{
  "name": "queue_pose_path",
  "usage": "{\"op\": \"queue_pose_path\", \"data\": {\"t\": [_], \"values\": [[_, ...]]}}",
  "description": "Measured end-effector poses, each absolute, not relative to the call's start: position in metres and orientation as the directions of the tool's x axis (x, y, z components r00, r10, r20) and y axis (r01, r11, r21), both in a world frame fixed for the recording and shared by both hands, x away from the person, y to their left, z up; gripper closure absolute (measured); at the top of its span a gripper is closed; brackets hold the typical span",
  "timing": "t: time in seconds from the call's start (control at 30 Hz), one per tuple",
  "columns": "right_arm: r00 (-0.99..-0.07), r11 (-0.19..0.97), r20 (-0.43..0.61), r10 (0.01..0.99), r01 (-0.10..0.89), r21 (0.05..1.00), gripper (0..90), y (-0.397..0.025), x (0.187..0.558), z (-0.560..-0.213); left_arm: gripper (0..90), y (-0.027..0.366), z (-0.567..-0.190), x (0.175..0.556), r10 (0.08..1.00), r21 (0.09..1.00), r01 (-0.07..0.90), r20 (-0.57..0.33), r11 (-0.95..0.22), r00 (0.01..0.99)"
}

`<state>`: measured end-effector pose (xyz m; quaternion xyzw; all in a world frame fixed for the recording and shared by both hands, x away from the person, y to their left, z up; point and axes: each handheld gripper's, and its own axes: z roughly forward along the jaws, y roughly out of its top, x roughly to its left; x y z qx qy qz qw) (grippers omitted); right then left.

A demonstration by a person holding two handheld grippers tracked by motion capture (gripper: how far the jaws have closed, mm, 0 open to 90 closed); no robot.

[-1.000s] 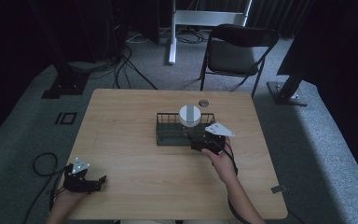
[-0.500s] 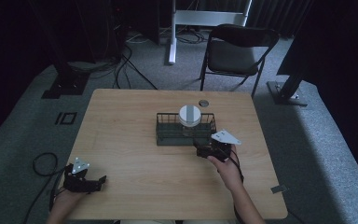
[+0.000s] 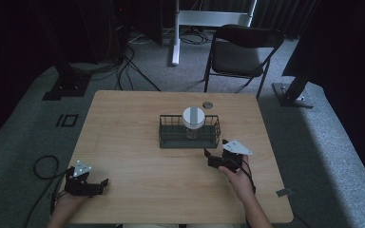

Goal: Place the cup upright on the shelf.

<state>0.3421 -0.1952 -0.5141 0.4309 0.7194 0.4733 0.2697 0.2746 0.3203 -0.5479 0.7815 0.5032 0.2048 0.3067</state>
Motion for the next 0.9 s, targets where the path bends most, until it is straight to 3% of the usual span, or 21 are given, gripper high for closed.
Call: {"op": "queue_pose_path", "data": {"t": [0.9], "values": [[-0.361,0.183,0.015,0.933,0.510,0.841,13.3,-0.247,0.335,-0.546,0.5,0.320,-0.548,0.275,0.912,0.686,0.661,0.012,-0.306,0.410]]}}
